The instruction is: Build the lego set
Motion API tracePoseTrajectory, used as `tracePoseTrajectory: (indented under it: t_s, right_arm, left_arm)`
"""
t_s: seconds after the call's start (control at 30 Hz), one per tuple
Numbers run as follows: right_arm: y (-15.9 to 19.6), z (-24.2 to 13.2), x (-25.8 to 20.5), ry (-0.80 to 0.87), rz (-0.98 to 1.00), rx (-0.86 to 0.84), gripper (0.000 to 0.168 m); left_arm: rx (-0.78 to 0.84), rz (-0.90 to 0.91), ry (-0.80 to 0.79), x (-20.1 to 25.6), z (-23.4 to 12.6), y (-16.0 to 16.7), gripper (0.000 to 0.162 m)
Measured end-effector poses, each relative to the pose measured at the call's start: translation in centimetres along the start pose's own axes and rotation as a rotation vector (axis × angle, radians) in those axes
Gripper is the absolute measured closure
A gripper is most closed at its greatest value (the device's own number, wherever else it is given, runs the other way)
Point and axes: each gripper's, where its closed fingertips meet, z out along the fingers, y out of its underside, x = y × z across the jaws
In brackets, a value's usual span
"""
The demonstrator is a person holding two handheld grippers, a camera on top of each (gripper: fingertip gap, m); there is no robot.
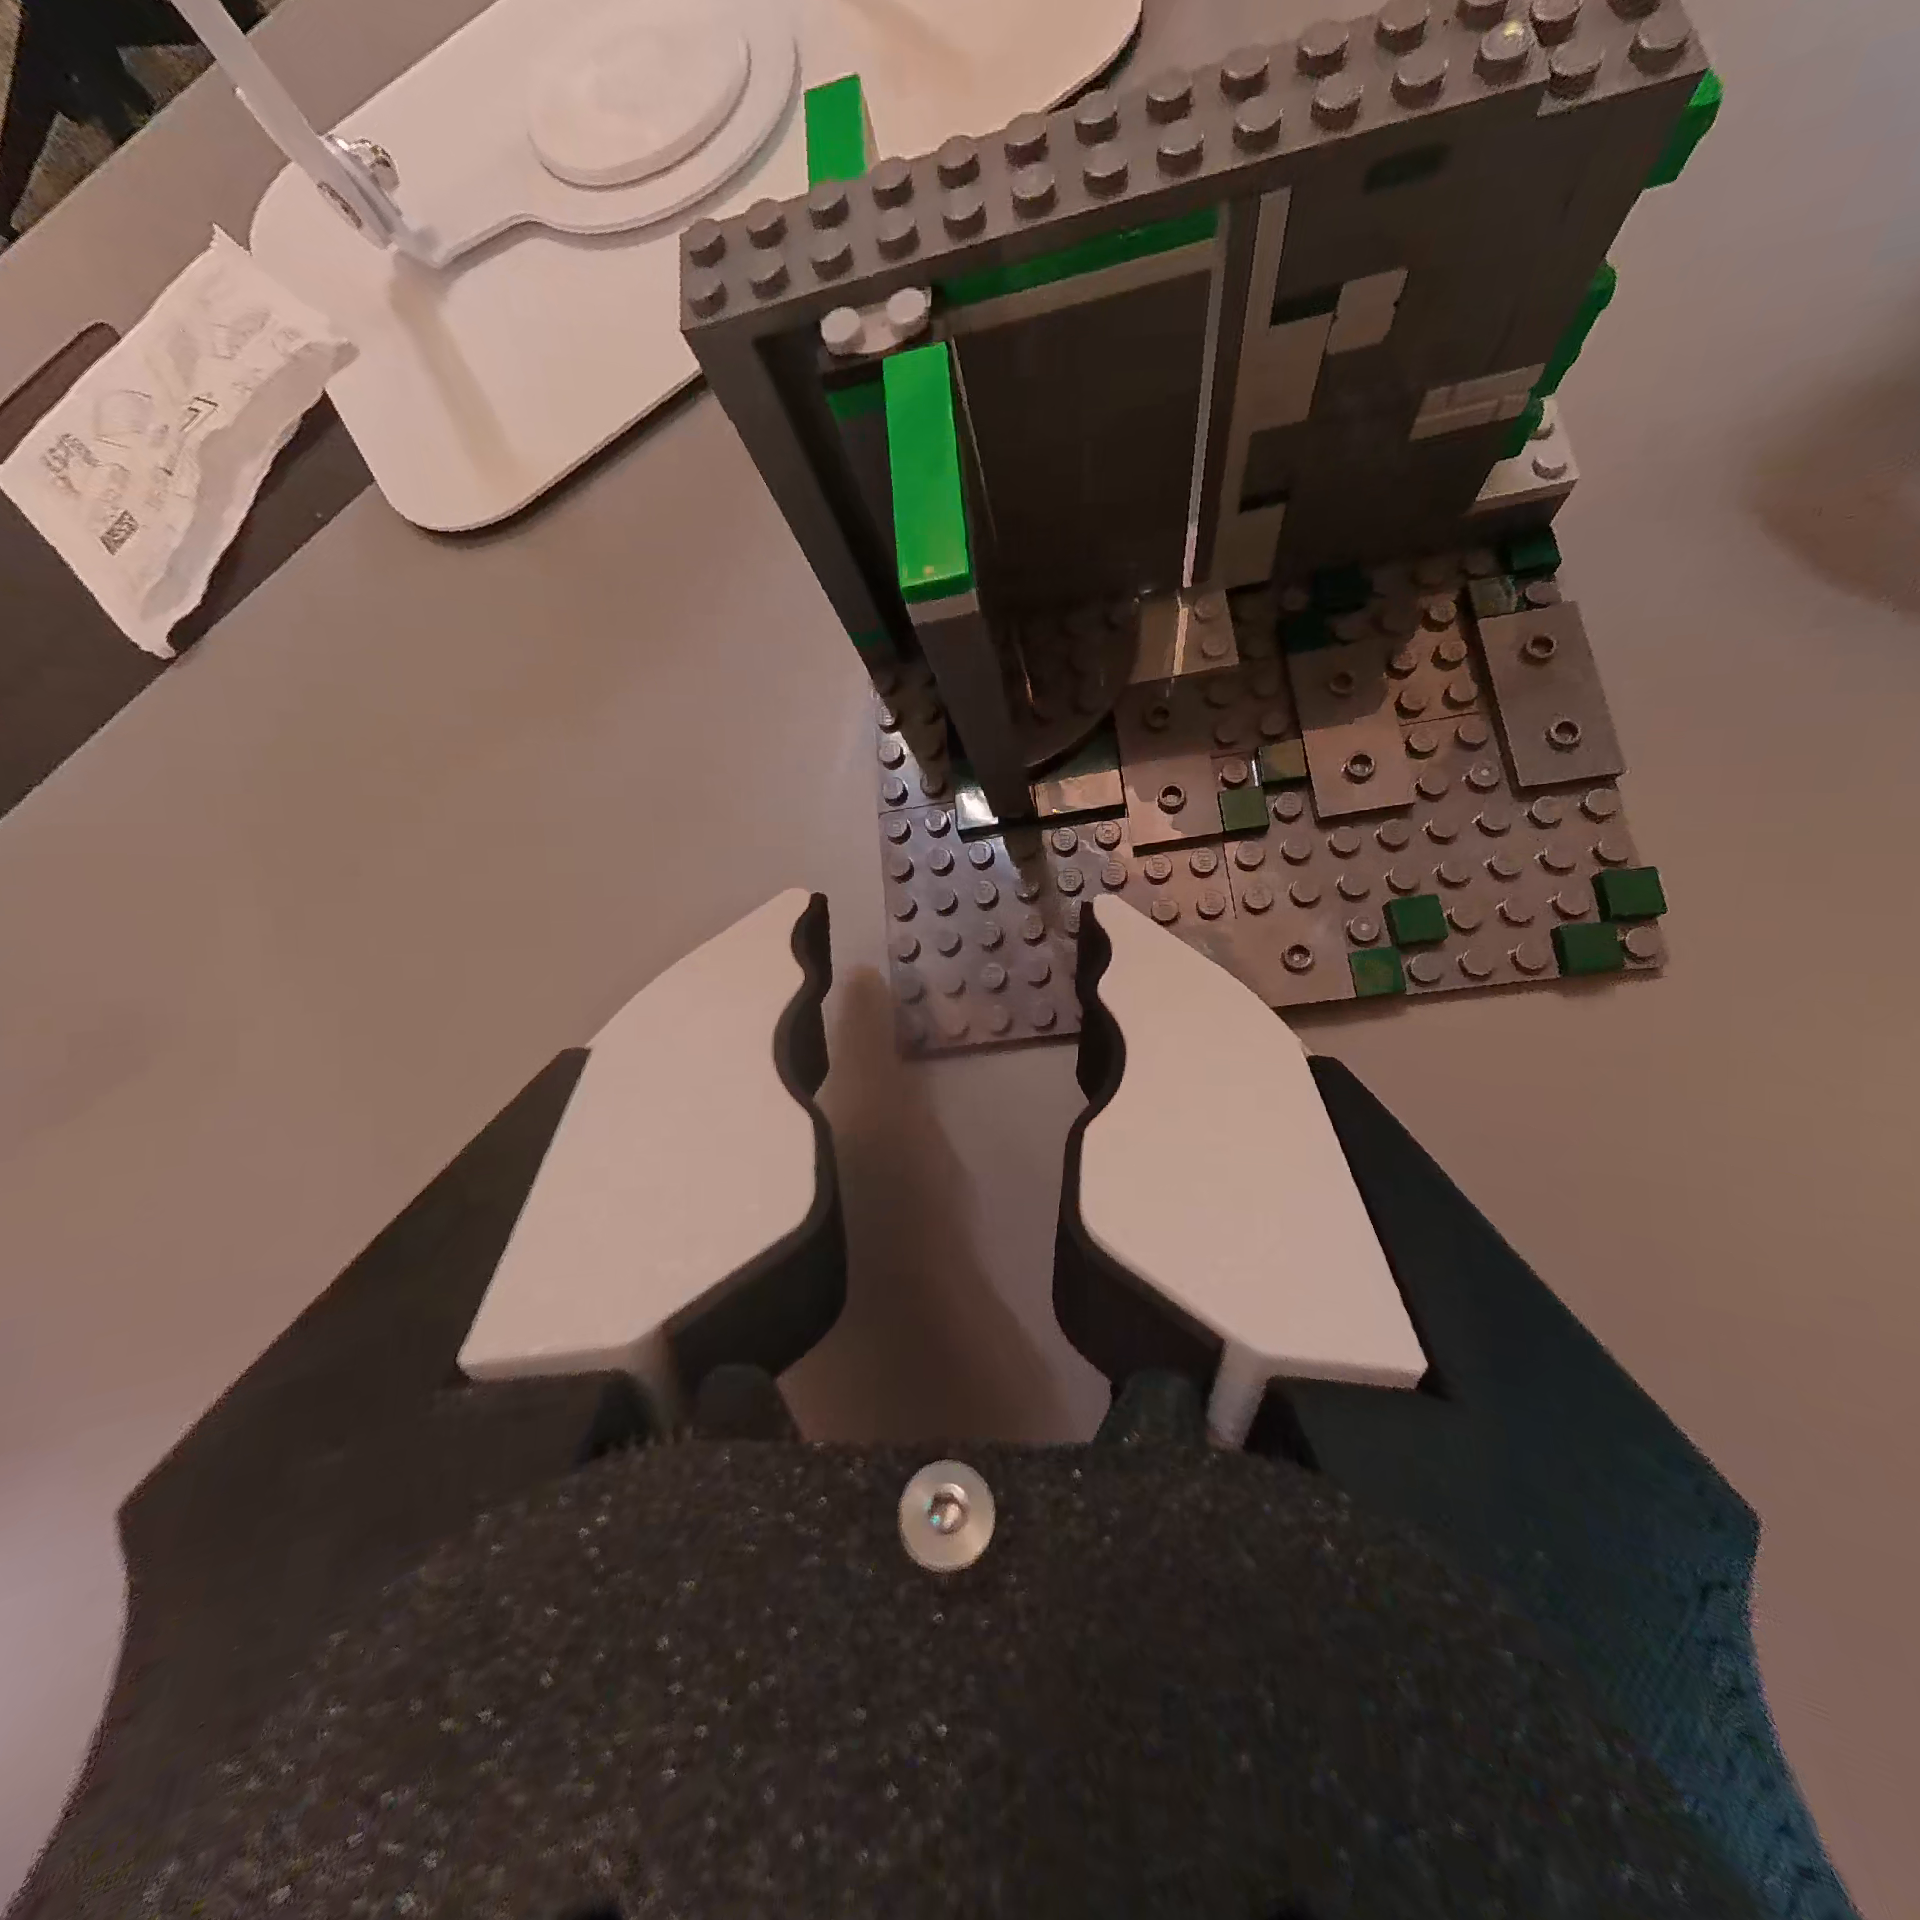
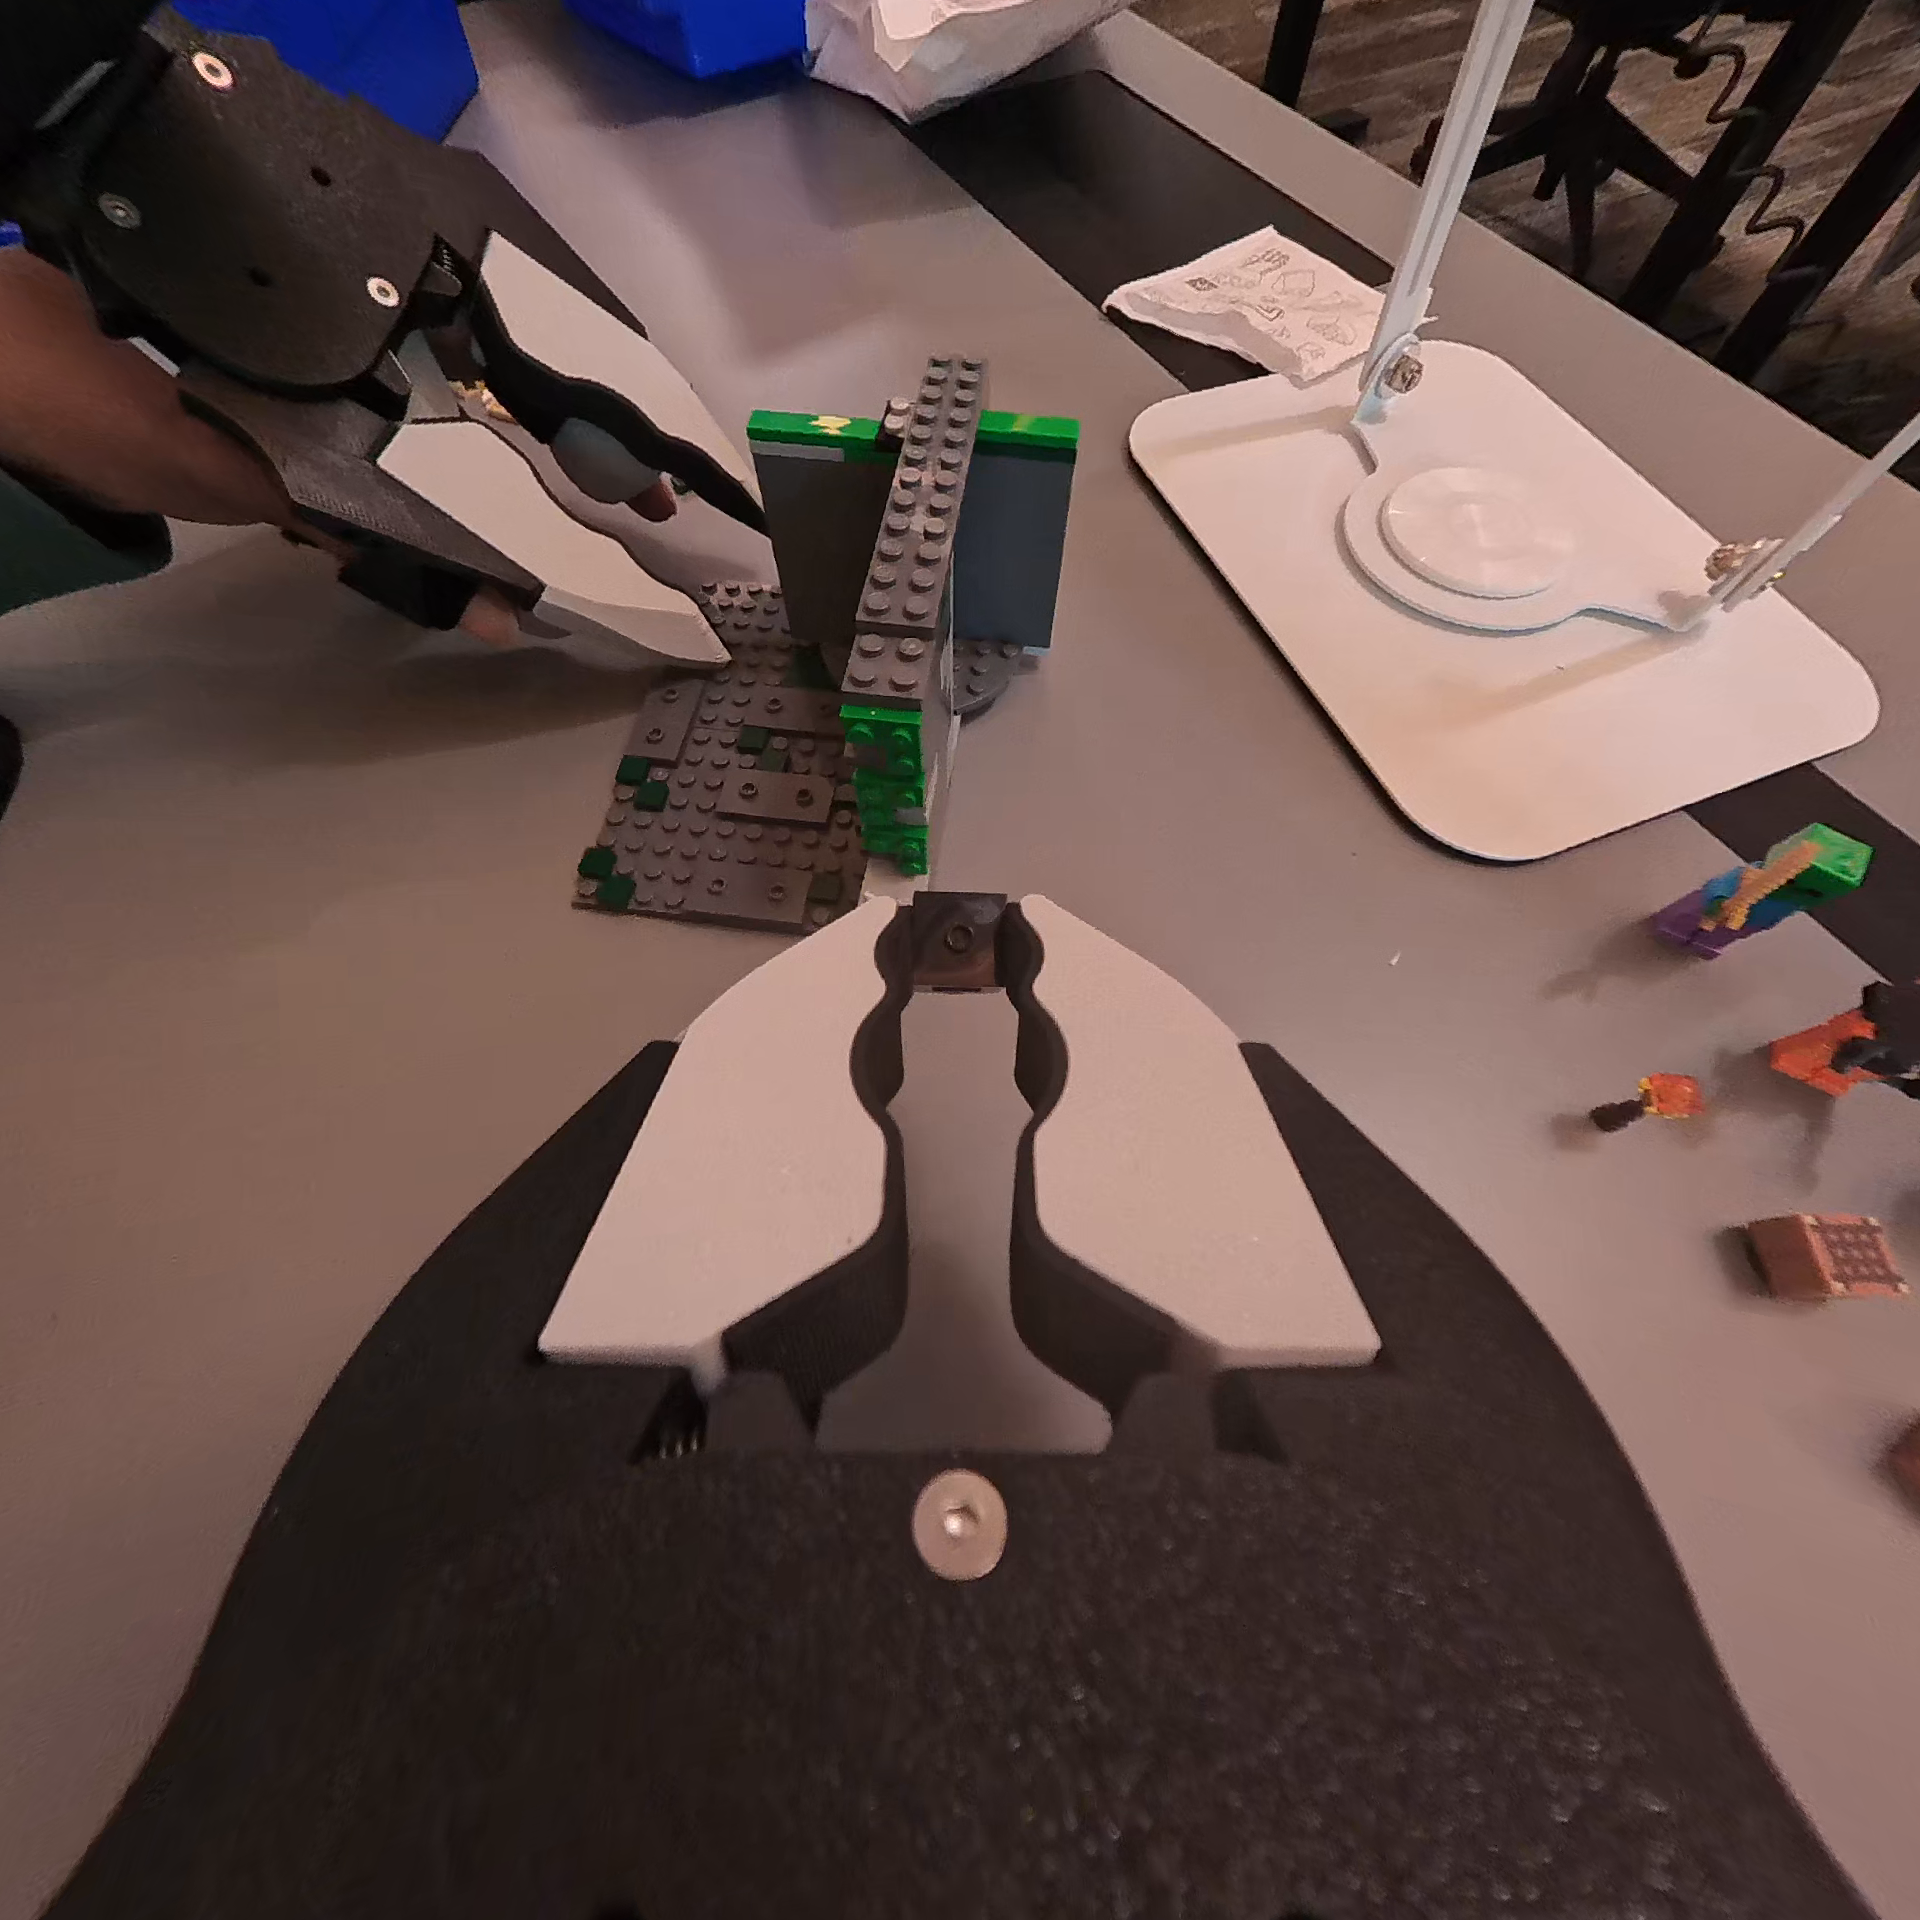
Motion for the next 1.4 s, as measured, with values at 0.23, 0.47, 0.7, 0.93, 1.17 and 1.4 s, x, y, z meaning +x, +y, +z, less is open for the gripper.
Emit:
tracePoseTrajectory:
  t_s: [0.23,0.47,0.7,0.93,1.17,1.4]
  right_arm:
    - [0.2,0.0,0.1,0.002,0.002,-0.002,0.152]
    - [0.2,-0.1,0.2,0.005,0.003,0.000,0.152]
    - [0.1,-0.2,0.2,0.003,-0.002,0.007,0.152]
    - [0.1,-0.1,0.0,-0.003,-0.008,0.008,0.152]
    - [0.0,0.1,-0.8,-0.033,-0.038,0.019,0.152]
    - [-0.3,0.2,-2.1,-0.095,-0.082,0.037,0.152]
  left_arm:
    - [0.006,-0.031,-0.024,-1.0,-0.9,0.1,0.119]
    - [-0.014,-0.054,-0.034,-2.0,-1.3,1.0,0.122]
    - [-0.025,-0.058,-0.028,-2.0,-0.9,1.4,0.123]
    - [-0.023,-0.061,-0.023,-2.0,-0.7,1.4,0.123]
    - [-0.009,-0.060,-0.039,-2.4,-0.9,1.3,0.123]
    - [0.058,-0.045,-0.015,-1.9,-2.5,-0.4,0.126]
